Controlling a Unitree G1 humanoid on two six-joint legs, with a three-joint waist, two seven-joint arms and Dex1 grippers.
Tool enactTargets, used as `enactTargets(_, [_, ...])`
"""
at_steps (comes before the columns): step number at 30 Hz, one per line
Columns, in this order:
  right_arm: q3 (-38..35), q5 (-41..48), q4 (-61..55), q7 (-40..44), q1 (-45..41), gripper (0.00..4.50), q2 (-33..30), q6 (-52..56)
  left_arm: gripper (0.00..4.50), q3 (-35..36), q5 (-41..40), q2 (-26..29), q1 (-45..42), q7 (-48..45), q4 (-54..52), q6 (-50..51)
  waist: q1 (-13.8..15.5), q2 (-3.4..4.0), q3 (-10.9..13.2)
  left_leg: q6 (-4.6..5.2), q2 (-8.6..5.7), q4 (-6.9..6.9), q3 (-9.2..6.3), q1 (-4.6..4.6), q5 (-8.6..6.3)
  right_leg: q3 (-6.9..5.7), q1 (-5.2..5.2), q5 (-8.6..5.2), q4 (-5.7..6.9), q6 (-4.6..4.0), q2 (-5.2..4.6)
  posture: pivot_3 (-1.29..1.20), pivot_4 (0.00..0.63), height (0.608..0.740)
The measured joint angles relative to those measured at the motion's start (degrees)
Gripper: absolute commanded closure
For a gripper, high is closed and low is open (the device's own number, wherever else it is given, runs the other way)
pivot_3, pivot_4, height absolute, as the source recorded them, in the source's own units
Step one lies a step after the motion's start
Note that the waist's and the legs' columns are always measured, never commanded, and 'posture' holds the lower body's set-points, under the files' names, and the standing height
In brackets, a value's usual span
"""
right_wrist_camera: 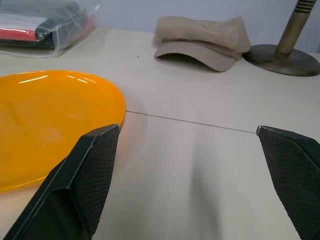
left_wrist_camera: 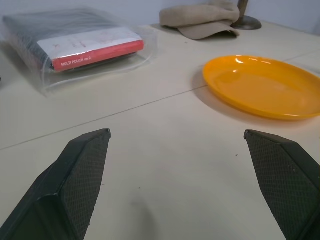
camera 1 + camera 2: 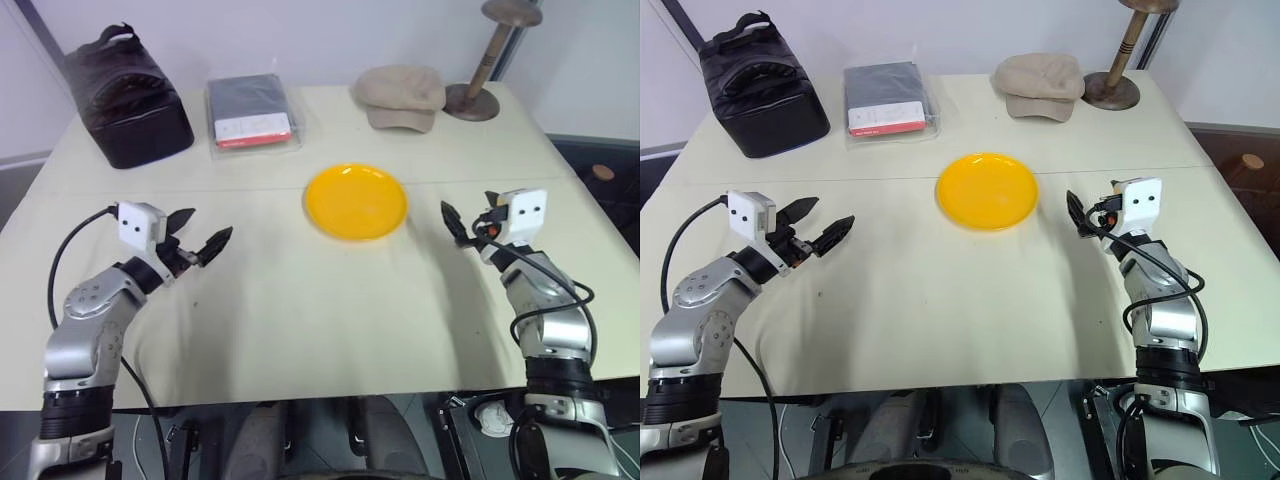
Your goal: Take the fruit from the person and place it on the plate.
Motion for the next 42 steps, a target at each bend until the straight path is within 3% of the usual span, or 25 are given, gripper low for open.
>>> enactTargets(42, [0.01,-0.04,0.00,0.03,-0.01,0.03,0.00,0.00,0.00,0.05,0.36,0.02,0.00,0.20,0.00,-0.01,0.00,0.00,0.00,0.00,0.00,0.00,0.00,0.00,0.00,0.00,0.00,0.00,0.00,0.00,0.00,0.00,0.150,0.740])
